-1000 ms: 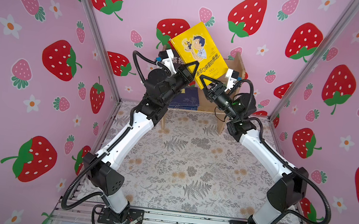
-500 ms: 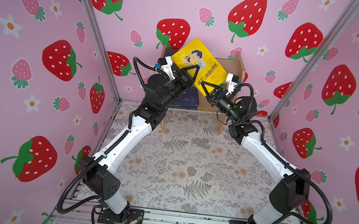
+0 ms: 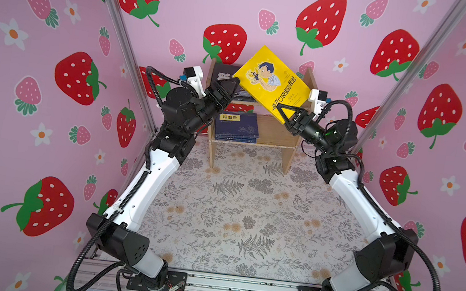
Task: Stacking books/files
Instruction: Pick up the book at the center of the table.
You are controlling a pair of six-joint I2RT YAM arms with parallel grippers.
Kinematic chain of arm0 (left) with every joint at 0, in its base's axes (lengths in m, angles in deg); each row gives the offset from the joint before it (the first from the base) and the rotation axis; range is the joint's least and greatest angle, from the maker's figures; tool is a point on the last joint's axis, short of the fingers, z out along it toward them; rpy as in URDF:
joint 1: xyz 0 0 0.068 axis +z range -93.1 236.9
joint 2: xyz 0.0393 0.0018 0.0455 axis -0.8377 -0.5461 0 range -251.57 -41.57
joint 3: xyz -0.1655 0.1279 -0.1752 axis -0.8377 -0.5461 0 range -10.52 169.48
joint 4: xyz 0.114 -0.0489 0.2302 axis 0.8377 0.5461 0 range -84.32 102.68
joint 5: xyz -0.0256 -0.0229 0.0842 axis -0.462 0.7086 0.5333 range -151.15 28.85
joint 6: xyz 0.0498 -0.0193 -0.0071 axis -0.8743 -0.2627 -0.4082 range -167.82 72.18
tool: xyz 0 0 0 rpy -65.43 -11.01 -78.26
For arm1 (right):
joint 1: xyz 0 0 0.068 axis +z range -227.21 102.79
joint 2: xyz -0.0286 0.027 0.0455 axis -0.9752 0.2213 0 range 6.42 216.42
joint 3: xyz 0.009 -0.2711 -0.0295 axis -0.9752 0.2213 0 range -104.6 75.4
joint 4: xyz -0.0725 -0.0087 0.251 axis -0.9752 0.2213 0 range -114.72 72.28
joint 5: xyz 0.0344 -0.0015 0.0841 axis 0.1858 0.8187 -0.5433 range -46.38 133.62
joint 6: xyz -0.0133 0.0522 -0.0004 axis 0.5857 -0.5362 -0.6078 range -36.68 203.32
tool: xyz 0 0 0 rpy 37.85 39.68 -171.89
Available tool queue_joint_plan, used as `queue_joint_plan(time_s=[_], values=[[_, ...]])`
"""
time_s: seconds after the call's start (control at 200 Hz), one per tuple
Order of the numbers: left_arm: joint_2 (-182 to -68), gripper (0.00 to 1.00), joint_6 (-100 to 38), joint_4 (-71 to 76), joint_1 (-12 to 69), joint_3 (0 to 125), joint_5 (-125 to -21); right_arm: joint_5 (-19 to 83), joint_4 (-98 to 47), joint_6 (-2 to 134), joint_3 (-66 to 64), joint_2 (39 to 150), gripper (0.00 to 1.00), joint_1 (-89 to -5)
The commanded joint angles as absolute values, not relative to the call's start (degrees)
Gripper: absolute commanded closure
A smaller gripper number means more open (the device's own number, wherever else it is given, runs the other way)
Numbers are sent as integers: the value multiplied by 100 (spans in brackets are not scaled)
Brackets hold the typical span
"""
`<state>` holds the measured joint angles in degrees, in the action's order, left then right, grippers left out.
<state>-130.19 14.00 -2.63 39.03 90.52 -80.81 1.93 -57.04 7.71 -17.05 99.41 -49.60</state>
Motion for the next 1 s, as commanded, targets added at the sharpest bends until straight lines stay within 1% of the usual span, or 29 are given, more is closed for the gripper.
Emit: queue_joint_plan(time_s=[0.0,0.105,0.21,0.29,0.395,0.465,0.545,0.555,0.57,0.61,0.645,0.655,0.685,0.7,0.755,0.83,0.87,0.995], values=[[-13103,26,1499,-273,3921,9431,-8570,-165,-6085,711,-2092,9863,83,-4979],[-13255,27,1523,-275,3906,9634,-8848,-265,-5991,694,-2134,9885,80,-4979],[-13378,35,1649,-490,3897,9702,-9019,-385,-5899,660,-2214,9971,80,-4979],[-13409,48,1712,-583,3864,9695,-9025,-373,-5900,616,-2244,10032,79,-4986],[-13399,72,1712,-621,3833,9639,-8898,-287,-5892,581,-2337,10149,79,-4988],[-13362,84,1682,-674,3810,9594,-8740,-148,-5786,605,-2417,10225,79,-4987],[-13316,93,1614,-706,3784,9574,-8505,10,-5751,606,-2490,10309,77,-4996],[-13306,97,1607,-710,3783,9581,-8475,24,-5751,602,-2504,10321,77,-4997],[-13306,100,1592,-707,3775,9589,-8420,57,-5746,605,-2526,10339,75,-4997],[-13295,100,1568,-712,3775,9619,-8279,129,-5729,610,-2605,10393,66,-4994],[-13284,100,1566,-698,3773,9648,-8139,203,-5712,623,-2667,10435,53,-4997],[-13285,100,1560,-698,3774,9652,-8093,226,-5708,626,-2683,10442,50,-5001],[-13280,100,1563,-721,3766,9658,-7941,297,-5690,645,-2731,10473,49,-5005],[-13276,100,1563,-742,3765,9663,-7865,331,-5689,669,-2747,10476,45,-5005],[-13281,100,1555,-823,3770,9694,-7572,457,-5662,752,-2808,10509,37,-5014],[-13368,100,1495,-842,3773,9857,-7176,698,-5516,981,-2827,10488,34,-5014],[-13439,100,1510,-850,3775,9988,-6999,872,-5327,1250,-2863,10459,31,-5010],[-13710,100,1619,-978,3774,10368,-6517,1776,-4151,2441,-2900,10254,29,-4989]])
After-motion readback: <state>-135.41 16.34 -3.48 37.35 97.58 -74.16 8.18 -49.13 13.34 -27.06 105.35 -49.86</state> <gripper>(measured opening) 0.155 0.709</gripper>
